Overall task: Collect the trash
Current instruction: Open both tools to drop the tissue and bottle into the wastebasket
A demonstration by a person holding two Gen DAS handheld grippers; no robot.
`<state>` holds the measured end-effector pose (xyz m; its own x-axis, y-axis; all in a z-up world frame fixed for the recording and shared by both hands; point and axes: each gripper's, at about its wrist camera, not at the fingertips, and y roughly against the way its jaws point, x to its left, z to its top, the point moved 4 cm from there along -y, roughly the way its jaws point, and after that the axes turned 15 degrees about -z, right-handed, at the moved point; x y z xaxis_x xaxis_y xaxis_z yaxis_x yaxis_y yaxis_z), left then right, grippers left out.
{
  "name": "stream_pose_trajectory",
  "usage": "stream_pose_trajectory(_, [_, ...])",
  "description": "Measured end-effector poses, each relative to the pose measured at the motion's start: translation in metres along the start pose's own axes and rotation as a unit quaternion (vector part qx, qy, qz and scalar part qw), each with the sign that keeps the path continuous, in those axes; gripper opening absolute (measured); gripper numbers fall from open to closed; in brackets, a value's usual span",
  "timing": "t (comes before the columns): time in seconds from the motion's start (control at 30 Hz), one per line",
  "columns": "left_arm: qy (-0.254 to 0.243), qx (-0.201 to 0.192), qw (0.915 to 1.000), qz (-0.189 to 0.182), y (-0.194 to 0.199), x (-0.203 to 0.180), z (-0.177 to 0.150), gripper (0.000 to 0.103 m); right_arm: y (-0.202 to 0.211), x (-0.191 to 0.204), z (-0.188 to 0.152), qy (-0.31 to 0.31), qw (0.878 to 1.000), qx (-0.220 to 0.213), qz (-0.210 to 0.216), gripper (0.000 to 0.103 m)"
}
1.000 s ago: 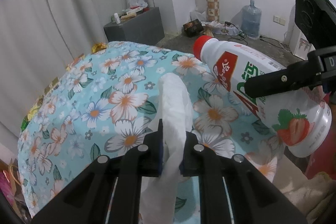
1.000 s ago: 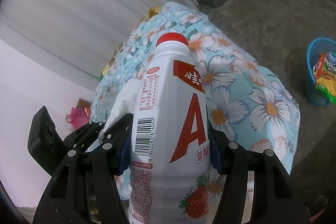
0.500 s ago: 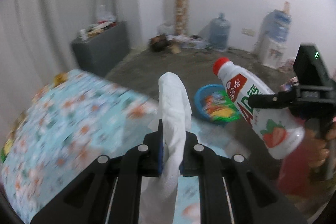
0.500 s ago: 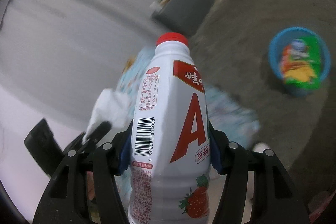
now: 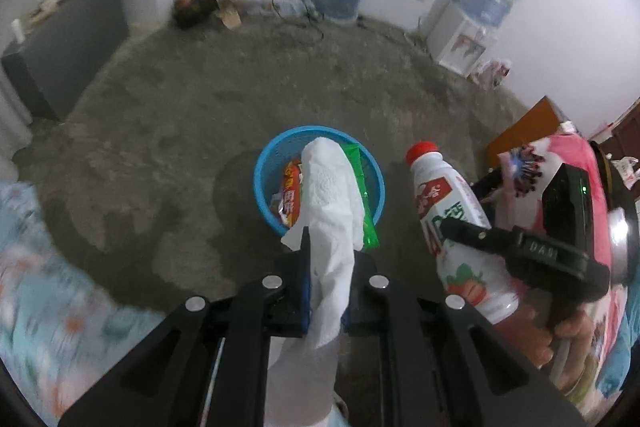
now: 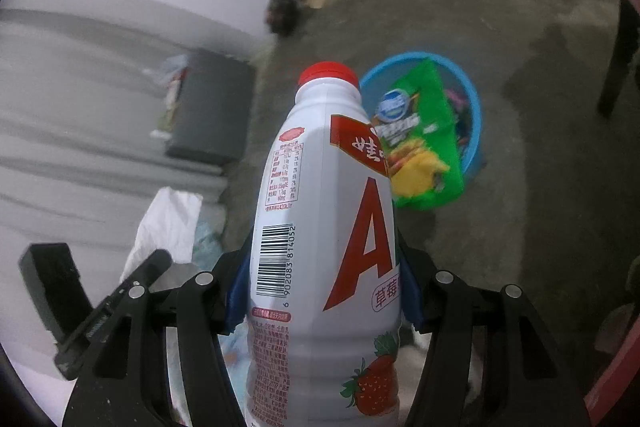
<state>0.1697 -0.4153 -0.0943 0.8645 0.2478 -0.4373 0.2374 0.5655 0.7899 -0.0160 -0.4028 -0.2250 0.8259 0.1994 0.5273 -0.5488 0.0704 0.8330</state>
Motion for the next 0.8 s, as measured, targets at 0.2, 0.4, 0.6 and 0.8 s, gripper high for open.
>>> stream_pose_trajectory(0.2, [0.007, 0.028, 0.9995, -0.013, -0.074, 0.013, 0.052, 0.048, -0.061, -0.008, 0.043, -0.031, 0.999, -0.001, -0.036, 0.068])
stream_pose_trajectory(0.4, [0.058, 0.074, 0.9955, 0.005, -0.135, 0.034, 0.058, 0.080, -0.124, -0.045, 0.062, -0.059, 0.990, 0.015, -0.128, 0.074])
stream_pose_trajectory(0.6, [0.044, 0.066, 0.9968, -0.003, -0.119, 0.029, 0.051, 0.080, -0.100, -0.066, 0.044, -0.060, 0.990, -0.010, -0.125, 0.074])
stream_pose_trajectory(0.8, [0.025, 0.025, 0.9994, -0.001, -0.068, 0.011, 0.051, 0.080, -0.061, -0.063, 0.035, -0.040, 0.989, -0.047, -0.133, 0.074])
